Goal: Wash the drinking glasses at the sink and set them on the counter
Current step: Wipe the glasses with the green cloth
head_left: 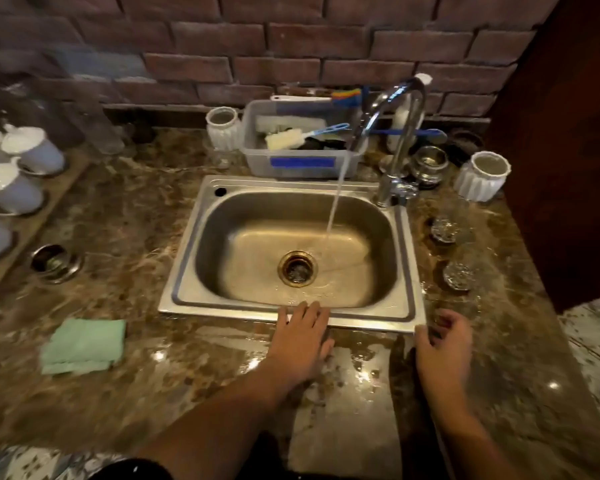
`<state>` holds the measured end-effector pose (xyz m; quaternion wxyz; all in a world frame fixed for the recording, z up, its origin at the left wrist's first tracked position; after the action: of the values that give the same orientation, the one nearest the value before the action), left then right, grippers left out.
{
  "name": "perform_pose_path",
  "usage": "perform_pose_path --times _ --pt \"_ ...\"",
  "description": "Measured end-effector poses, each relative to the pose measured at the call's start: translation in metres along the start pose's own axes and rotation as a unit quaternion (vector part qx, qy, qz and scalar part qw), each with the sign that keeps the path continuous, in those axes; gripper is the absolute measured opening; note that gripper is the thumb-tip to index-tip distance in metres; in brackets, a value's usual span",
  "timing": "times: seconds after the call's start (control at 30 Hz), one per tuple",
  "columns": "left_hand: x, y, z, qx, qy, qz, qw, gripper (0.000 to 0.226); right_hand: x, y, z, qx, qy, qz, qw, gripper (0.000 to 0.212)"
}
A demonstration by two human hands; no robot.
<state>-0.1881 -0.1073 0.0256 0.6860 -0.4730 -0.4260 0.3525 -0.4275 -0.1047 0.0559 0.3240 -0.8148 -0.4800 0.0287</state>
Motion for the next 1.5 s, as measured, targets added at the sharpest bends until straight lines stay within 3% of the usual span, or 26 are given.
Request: perform_pose_path --times 0.13,0.27,0.4,0.5,0.6,0.8,1.0,1.13,1.23,1.37,1.43,1.5 --pt "0.068 -0.004 -0.077 0.016 -0.029 0.0 0.999 0.066 0.059 0.071 -0.03 0.019 -0.076 -0.11 0.991 0.017" --pt "0.132 0.003 -0.152 0.012 -0.044 0.003 0.999 0.065 0.124 0.156 -0.065 0.069 -0.115 -0.277 0.952 0.026" --pt "0.188 0.002 -0.217 0.034 -0.079 0.032 0.996 0.062 0.186 0.233 -0.101 0.12 -0.174 -0.359 0.909 0.028" --pt "0.221 -0.008 -0.268 0.05 -0.138 0.071 0.987 0.056 0.228 0.286 -0.128 0.16 -0.193 -0.418 0.873 0.018" --pt "0.241 -0.017 -0.316 0.057 -0.162 0.083 0.982 0.053 0.26 0.328 -0.147 0.212 -0.223 -0.426 0.851 0.013" --pt "0.248 -0.025 -0.372 0.072 -0.111 0.026 0.991 0.054 0.283 0.381 -0.162 0.352 -0.281 -0.371 0.812 0.041" --pt "0.239 -0.031 -0.383 0.139 -0.131 0.031 0.981 0.041 0.279 0.394 -0.17 0.393 -0.253 -0.383 0.797 0.025" --pt "0.237 -0.045 -0.381 0.265 -0.128 0.057 0.954 0.027 0.273 0.375 -0.169 0.293 -0.222 -0.43 0.825 0.025" --pt "0.235 -0.062 -0.369 0.426 -0.146 0.098 0.888 0.019 0.262 0.345 -0.17 0.146 -0.133 -0.462 0.865 0.027" --pt "0.213 -0.098 -0.328 0.543 -0.13 0.121 0.82 0.014 0.235 0.29 -0.176 0.011 -0.05 -0.46 0.886 0.018" --pt "0.195 -0.121 -0.297 0.579 -0.095 0.125 0.8 0.013 0.218 0.258 -0.176 -0.093 0.024 -0.467 0.879 0.015" --pt "0.174 -0.143 -0.264 0.583 -0.055 0.121 0.802 0.016 0.201 0.227 -0.175 -0.241 0.113 -0.49 0.83 0.022"
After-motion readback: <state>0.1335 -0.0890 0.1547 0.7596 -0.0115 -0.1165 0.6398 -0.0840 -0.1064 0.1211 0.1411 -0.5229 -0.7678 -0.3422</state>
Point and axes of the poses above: each hand's wrist, its own x-axis away from the middle knuckle, its own y-axis out of the palm, z = x × y, the point moved 1 cm from there along -x, towards the middle knuckle, and after that the axes turned 7 degrees about y, right-handed, at the moved point
